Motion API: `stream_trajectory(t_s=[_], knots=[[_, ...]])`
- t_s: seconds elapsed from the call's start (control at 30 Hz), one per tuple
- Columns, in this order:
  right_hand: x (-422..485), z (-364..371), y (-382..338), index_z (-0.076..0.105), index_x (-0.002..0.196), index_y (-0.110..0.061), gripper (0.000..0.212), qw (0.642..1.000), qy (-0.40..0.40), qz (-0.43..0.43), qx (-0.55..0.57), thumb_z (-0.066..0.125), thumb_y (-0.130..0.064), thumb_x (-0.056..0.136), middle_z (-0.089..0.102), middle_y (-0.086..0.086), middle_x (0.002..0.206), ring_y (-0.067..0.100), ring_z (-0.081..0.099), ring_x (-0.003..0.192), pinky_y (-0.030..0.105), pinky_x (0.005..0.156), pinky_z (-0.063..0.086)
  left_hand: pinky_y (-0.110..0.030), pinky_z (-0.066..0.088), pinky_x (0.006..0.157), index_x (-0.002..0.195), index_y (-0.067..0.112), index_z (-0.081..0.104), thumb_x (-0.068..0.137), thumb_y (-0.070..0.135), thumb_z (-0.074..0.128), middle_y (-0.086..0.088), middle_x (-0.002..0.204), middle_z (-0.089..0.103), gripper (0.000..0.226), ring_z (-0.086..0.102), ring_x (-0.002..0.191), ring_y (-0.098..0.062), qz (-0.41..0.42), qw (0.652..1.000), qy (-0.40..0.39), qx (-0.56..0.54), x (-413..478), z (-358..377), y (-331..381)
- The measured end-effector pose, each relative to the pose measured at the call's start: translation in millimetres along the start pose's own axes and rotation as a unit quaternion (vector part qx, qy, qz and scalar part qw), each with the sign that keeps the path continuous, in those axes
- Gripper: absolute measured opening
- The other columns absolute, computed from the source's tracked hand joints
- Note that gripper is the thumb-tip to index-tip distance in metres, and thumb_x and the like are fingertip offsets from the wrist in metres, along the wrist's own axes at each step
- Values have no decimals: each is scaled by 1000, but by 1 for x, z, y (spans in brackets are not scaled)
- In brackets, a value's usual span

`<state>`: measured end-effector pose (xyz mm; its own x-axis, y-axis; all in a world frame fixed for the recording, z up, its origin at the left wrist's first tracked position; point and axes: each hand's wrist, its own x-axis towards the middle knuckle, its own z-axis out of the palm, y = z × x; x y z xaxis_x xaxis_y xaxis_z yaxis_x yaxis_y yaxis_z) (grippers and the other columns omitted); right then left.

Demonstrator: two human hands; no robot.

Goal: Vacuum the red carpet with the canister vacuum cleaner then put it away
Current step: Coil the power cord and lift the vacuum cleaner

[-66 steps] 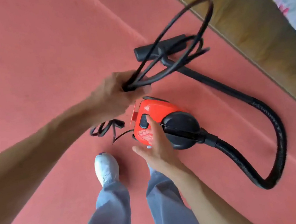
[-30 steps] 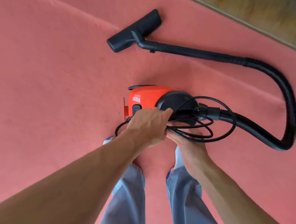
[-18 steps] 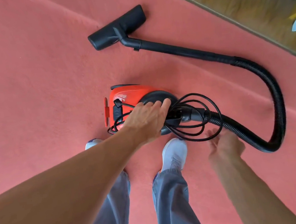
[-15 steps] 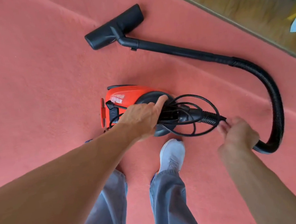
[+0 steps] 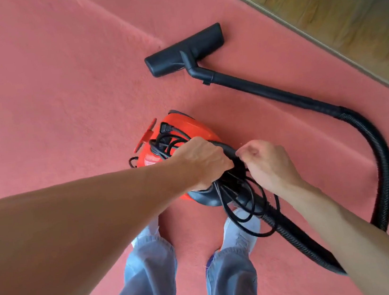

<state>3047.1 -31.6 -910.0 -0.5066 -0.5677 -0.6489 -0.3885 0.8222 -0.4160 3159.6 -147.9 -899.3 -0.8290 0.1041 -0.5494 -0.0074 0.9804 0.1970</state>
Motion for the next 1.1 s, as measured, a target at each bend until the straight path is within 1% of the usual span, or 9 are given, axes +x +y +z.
stream_trajectory(t_s=[0.1, 0.3, 0.5, 0.6, 0.67, 0.8, 0.93, 1.0, 1.1], knots=[[15, 0, -2, 72, 94, -17, 21, 1000, -15, 18, 12, 52, -22, 93, 71, -3, 92, 20, 64, 91, 29, 77, 46, -36, 41, 81, 117, 24, 58, 94, 16, 50, 0, 98, 68, 26, 64, 99, -28, 9, 999, 27, 30, -3, 4, -14], [74, -10, 7, 64, 116, -17, 24, 995, 11, 29, -93, 51, -21, 96, 62, 5, 122, 27, 58, 113, 33, 93, 42, -36, 43, 67, 109, 19, 57, 87, 20, 50, -2, 91, 67, 23, 63, 85, -31, 59, 998, 21, 3, -5, 19, -26], [171, 5, 16, 30, 150, -13, 70, 984, 44, 23, -169, 62, -19, 88, 27, 8, 153, 31, 33, 137, 42, 108, 34, -35, 30, 60, 101, 23, 54, 82, 23, 49, -2, 86, 66, 20, 59, 77, -31, 103, 994, 4, -33, -17, 45, -38], [208, 9, 36, 11, 155, -16, 90, 979, 43, 75, -185, 67, -21, 86, 17, 9, 158, 34, 19, 143, 47, 112, 27, -34, 26, 58, 103, 24, 55, 83, 25, 51, 0, 71, 49, 21, 47, 69, -28, 110, 994, 13, -18, -10, 47, -39], [221, 14, 49, 13, 155, -15, 88, 964, 37, 106, -243, 68, -22, 85, 24, 12, 153, 35, 19, 139, 50, 110, 30, -33, 26, 56, 103, 24, 55, 83, 25, 51, 2, 63, 36, 21, 44, 66, -28, 115, 993, 13, -22, -7, 48, -40], [217, 34, 63, 54, 132, -20, 47, 932, 3, 119, -343, 65, -36, 89, 39, 11, 131, 34, 30, 125, 47, 102, 32, -33, 31, 58, 107, 25, 57, 83, 25, 52, 3, 65, 38, 25, 45, 68, -28, 103, 994, 12, -36, -6, 53, -40], [176, 64, 69, 41, 124, -18, 40, 942, -116, 36, -312, 51, -46, 97, 49, 17, 125, 38, 50, 115, 48, 97, 41, -33, 28, 59, 110, 26, 58, 84, 29, 53, 3, 61, 30, 26, 40, 67, -27, 79, 997, 1, -25, -8, 48, -38], [155, 66, 62, 37, 116, -19, 37, 958, -100, -35, -266, 47, -49, 97, 61, 17, 108, 37, 61, 96, 44, 82, 49, -33, 28, 59, 110, 26, 59, 84, 29, 54, 1, 65, 40, 27, 40, 69, -27, 60, 998, -6, -18, -10, 47, -36], [126, 51, 36, 45, 115, -22, 48, 975, -43, -87, -200, 51, -62, 90, 61, 5, 95, 30, 61, 86, 37, 69, 45, -34, 31, 60, 107, 24, 60, 83, 25, 53, -2, 76, 55, 26, 48, 72, -29, 36, 999, -23, -29, -16, 48, -32]])
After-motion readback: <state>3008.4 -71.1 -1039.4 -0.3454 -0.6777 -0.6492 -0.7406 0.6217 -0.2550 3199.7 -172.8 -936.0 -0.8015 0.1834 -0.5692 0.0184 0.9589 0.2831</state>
